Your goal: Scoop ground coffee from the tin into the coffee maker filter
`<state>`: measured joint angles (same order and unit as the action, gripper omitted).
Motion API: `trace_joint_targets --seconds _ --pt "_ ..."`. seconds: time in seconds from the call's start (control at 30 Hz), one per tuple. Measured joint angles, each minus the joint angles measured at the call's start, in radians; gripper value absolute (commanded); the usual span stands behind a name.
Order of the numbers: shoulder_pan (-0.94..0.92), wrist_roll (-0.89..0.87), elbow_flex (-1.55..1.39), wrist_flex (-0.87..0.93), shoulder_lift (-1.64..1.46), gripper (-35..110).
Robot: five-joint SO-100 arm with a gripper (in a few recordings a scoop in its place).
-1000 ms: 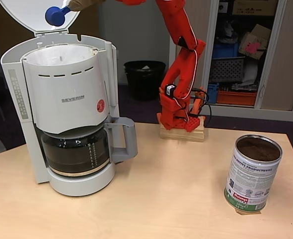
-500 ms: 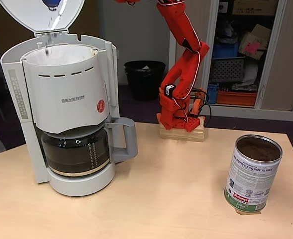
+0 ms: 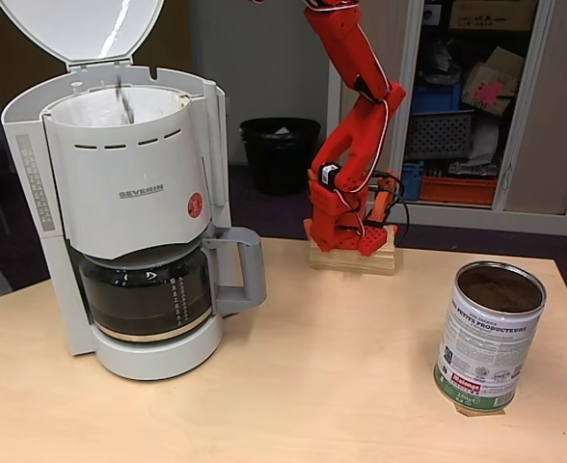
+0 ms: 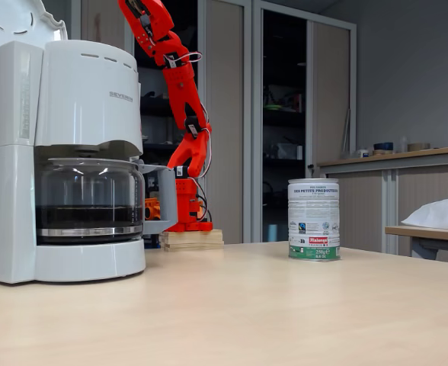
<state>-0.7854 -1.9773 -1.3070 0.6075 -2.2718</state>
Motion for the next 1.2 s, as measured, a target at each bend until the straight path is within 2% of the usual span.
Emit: trace_joint_targets --seconds 0.27,0.37,0.53,0.97,1.2 --pt "-0.017 -0.015 -0.048 -0.063 -0.021 0" --pt "-0.014 0.075 -0.098 -0.092 -0.055 0" --pt "0.083 0.356 -0.216 -0.1 -0.15 0" --pt "0.541 1.262 -0.4 0.15 -0.514 0" --pt "0.828 1.52 -0.453 0.299 -0.644 0"
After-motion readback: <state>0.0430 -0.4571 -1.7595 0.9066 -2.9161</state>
